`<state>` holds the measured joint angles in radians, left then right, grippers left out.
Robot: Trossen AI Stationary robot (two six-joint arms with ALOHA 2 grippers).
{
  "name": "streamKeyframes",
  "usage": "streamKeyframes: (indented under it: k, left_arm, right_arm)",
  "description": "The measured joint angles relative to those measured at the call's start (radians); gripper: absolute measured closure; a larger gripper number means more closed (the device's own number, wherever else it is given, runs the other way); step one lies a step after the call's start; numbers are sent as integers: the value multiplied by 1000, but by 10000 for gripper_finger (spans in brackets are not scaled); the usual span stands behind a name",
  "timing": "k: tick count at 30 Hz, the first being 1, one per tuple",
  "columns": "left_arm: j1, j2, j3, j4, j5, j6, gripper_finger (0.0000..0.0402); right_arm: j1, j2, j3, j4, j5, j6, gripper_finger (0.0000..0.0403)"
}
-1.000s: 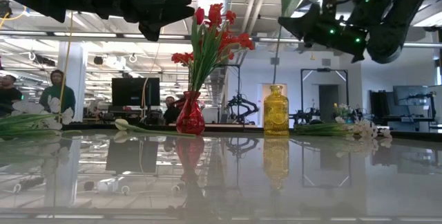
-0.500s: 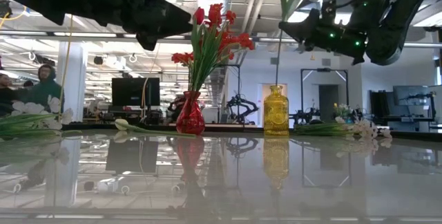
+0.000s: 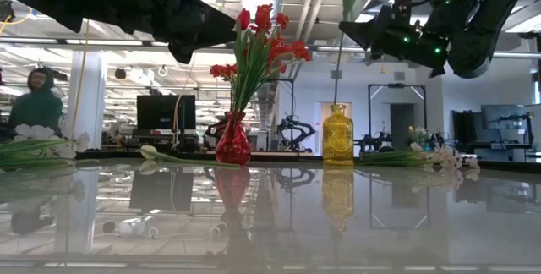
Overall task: Sort flowers into vase by color
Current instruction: Put the bottom white tulip into the yellow vase
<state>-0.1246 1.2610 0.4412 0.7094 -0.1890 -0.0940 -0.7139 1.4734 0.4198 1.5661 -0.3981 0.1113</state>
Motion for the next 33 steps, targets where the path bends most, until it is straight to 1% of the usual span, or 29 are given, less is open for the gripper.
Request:
streamKeyframes:
  k: [10, 18, 21, 26, 30, 33]
  left_arm:
    - [0, 0, 0, -1, 2, -5, 269]
    - [0, 0, 0, -4, 2, -5, 269]
    - [0, 0, 0, -4, 2, -2, 269]
    - [0, 0, 0, -4, 2, 2, 269]
    - [0, 0, 0, -4, 2, 2, 269]
    - [0, 0, 0, -5, 2, 1, 269]
  right_arm:
    - [8, 0, 0, -29, 1, 13, 381]
    - [6, 0, 0, -113, 3, -4, 380]
    - [5, 0, 0, -150, 8, -7, 359]
    - [2, 0, 0, -227, 38, -15, 310]
    - [-16, -1, 0, -295, 39, -14, 271]
    - [-37, -24, 0, -377, 38, -7, 242]
